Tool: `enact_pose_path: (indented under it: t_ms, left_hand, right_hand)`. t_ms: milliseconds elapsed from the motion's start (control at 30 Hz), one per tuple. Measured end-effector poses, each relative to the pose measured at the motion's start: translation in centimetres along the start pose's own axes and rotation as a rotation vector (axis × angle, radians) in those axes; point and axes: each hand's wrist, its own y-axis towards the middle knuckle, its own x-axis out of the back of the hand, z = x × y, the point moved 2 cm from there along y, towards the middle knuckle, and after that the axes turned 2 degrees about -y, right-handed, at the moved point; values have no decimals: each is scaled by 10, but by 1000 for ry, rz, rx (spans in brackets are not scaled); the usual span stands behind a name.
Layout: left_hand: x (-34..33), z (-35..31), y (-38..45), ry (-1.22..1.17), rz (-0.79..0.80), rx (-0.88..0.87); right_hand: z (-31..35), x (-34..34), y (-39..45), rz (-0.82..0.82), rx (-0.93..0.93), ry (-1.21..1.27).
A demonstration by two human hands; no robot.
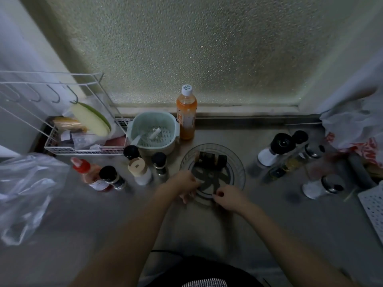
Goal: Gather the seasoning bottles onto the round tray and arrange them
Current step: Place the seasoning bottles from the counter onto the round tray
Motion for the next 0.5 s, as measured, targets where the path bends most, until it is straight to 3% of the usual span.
enact_pose_path:
  t_ms: [167,267,333,500]
  left_hand:
    - [-6,9,-7,-110,14,24]
    - [-5,9,-11,-81,-40,-9]
    - [-2,8,-14,14,-140,-52]
    - [8,1,-24,132,-394,-119]
  right_hand:
    - [4,9,-10,-32,0,24]
    - [8,27,-12,-434,-99,-22]
    - [7,35,-10,-585,-106,-12]
    - [9,30,8,-373,53,-70]
